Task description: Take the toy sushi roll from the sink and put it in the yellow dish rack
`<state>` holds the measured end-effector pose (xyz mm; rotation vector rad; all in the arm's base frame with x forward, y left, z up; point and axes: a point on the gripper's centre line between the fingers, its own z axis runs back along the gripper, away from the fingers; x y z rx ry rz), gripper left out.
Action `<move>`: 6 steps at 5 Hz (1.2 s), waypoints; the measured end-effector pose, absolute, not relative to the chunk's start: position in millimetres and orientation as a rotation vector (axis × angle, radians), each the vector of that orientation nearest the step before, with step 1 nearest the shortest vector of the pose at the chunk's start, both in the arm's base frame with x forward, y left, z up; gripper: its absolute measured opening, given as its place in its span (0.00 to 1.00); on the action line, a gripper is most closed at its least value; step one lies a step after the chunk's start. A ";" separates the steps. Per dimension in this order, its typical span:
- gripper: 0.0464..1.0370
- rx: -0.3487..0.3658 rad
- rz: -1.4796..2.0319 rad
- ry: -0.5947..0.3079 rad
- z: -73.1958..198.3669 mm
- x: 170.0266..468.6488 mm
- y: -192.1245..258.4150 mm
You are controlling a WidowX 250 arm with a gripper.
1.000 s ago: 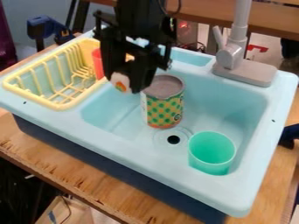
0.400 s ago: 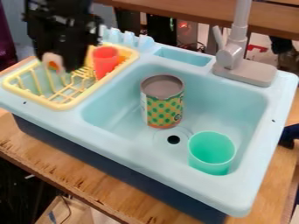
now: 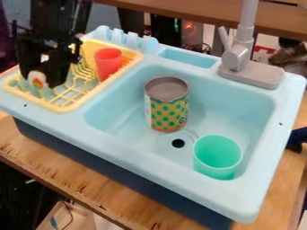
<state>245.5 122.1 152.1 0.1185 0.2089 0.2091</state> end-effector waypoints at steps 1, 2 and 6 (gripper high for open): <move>0.60 0.099 0.215 0.167 142.8 249.6 129.0; 0.60 0.081 0.251 0.133 129.9 250.2 129.3; 0.96 -0.022 0.276 0.168 135.4 253.7 130.9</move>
